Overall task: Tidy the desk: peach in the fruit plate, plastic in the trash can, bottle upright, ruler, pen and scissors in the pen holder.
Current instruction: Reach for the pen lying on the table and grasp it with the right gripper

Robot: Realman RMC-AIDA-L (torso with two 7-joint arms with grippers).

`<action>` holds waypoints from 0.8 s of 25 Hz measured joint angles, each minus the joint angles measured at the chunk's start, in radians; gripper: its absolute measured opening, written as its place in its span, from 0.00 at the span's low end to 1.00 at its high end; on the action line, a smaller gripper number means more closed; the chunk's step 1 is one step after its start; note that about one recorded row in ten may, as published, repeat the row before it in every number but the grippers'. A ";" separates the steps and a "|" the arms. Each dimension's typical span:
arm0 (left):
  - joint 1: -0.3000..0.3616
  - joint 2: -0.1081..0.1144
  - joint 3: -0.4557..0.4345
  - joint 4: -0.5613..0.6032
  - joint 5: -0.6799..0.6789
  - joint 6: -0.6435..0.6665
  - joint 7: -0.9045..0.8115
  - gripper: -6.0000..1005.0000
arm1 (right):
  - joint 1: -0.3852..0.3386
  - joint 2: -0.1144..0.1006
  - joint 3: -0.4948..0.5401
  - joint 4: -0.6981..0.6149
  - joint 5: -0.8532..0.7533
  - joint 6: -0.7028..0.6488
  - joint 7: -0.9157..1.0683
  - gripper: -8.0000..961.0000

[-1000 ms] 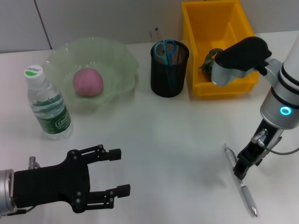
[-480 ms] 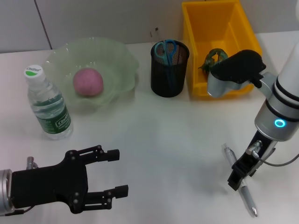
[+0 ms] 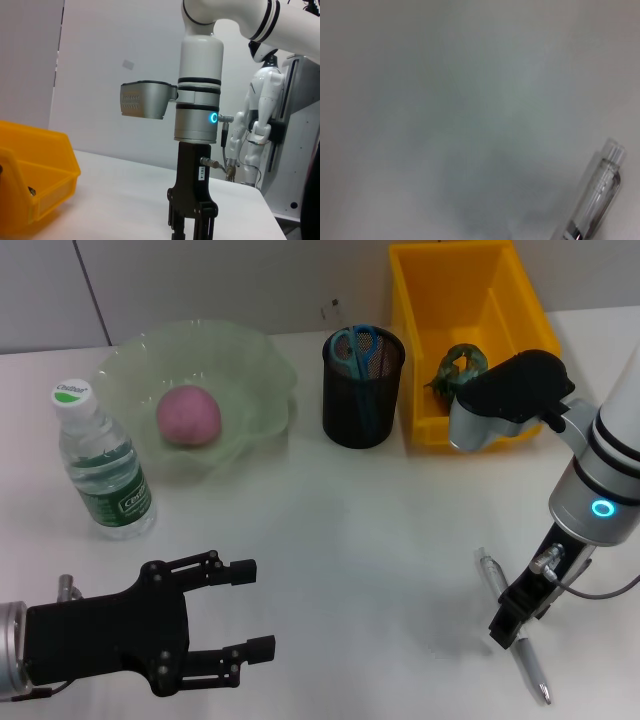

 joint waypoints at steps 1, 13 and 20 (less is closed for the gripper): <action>0.000 0.000 0.000 0.000 0.000 0.000 0.000 0.80 | -0.001 0.000 -0.004 -0.001 0.000 0.003 -0.002 0.60; 0.000 0.002 -0.002 0.000 0.000 0.001 0.000 0.80 | -0.006 -0.001 -0.051 0.003 0.000 0.023 -0.004 0.58; 0.000 0.001 -0.005 0.000 0.000 0.001 -0.001 0.80 | -0.006 -0.001 -0.050 0.005 0.000 0.025 -0.004 0.50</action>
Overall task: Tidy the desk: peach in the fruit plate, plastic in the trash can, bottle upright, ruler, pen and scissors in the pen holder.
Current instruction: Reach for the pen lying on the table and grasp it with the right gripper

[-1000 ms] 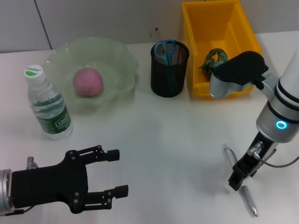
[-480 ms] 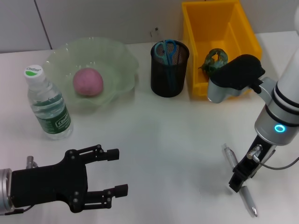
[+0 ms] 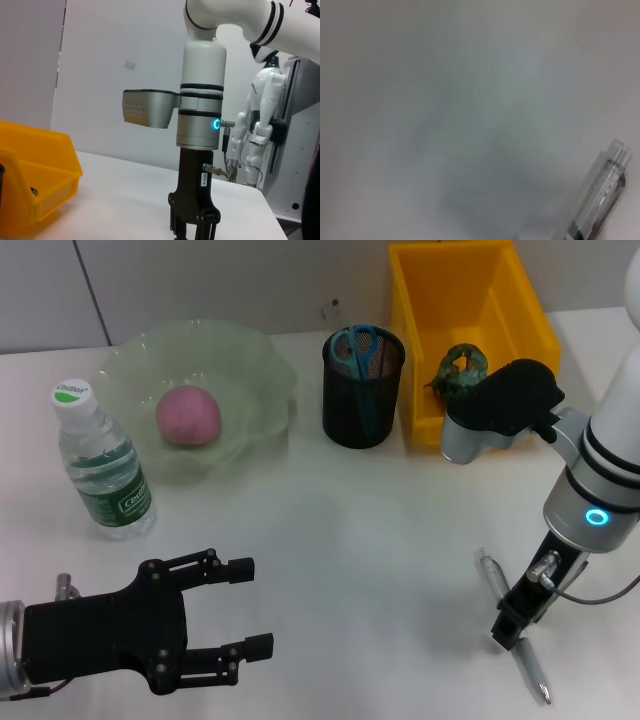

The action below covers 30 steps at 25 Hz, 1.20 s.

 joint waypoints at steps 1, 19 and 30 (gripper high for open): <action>0.000 0.000 0.000 0.000 0.000 0.000 0.000 0.80 | 0.000 0.000 0.000 -0.002 0.000 0.001 0.000 0.50; -0.002 0.000 -0.003 0.002 0.000 0.000 -0.008 0.80 | 0.003 0.000 0.000 0.001 0.000 0.009 -0.002 0.34; -0.002 0.000 -0.001 0.005 0.000 0.002 -0.011 0.80 | 0.005 0.000 -0.023 0.003 0.000 0.011 0.001 0.33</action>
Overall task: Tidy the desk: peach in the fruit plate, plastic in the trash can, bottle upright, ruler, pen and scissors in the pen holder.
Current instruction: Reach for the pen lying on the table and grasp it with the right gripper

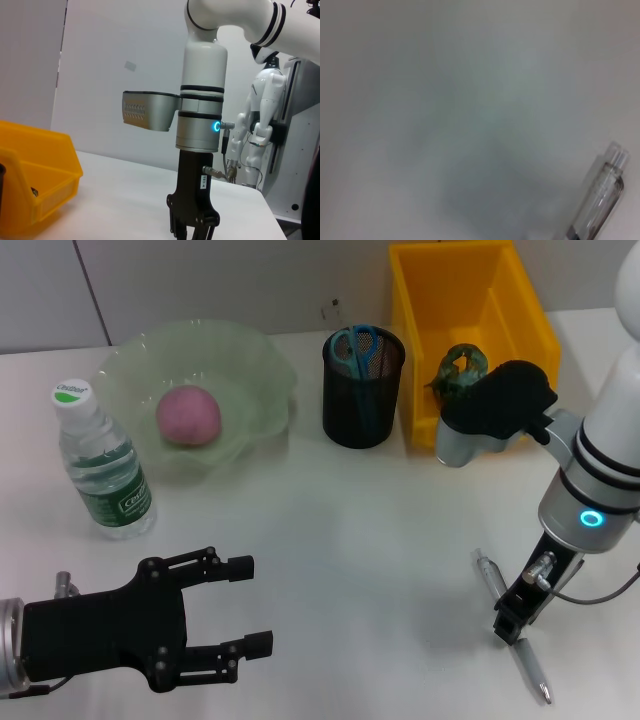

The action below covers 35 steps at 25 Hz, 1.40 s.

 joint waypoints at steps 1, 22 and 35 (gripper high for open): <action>0.000 0.000 0.000 0.001 0.000 0.000 0.000 0.80 | 0.000 0.000 -0.002 0.000 0.000 0.001 0.002 0.33; 0.002 0.003 0.000 0.003 0.000 0.000 0.000 0.80 | -0.005 0.002 -0.005 0.002 0.000 0.013 0.005 0.19; 0.001 0.003 -0.002 0.003 0.000 0.005 0.000 0.80 | -0.003 0.002 -0.019 0.001 -0.002 0.013 0.007 0.17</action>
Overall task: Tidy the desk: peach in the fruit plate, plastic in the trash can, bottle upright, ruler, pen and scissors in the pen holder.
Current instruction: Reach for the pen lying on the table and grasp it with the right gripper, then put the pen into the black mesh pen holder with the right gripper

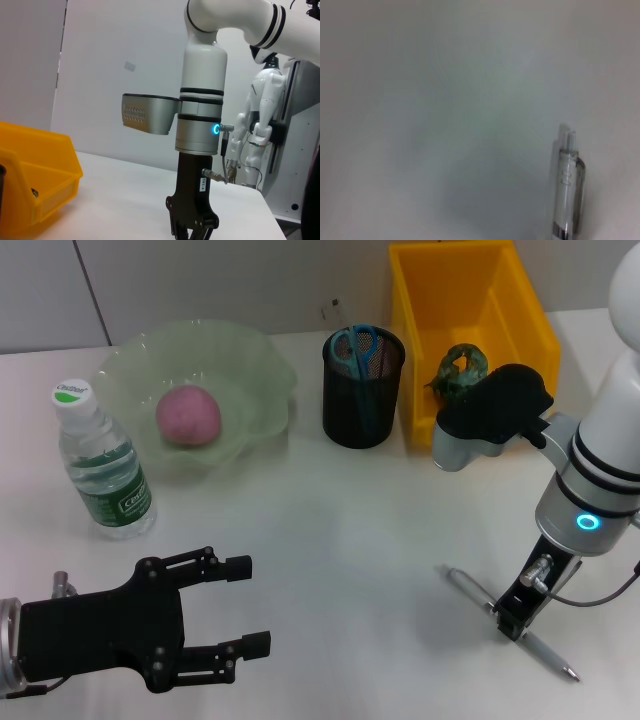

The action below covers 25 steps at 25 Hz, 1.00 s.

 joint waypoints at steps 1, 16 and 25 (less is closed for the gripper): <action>0.000 0.000 0.000 0.000 0.000 0.001 0.000 0.80 | 0.000 0.000 -0.002 0.000 -0.001 0.000 0.001 0.17; 0.000 0.000 0.000 0.000 0.000 0.003 0.000 0.80 | -0.002 -0.006 0.037 -0.049 0.004 0.000 -0.011 0.15; 0.002 0.000 0.000 0.000 0.000 0.003 0.000 0.80 | -0.003 -0.008 0.176 -0.072 0.081 -0.006 -0.117 0.15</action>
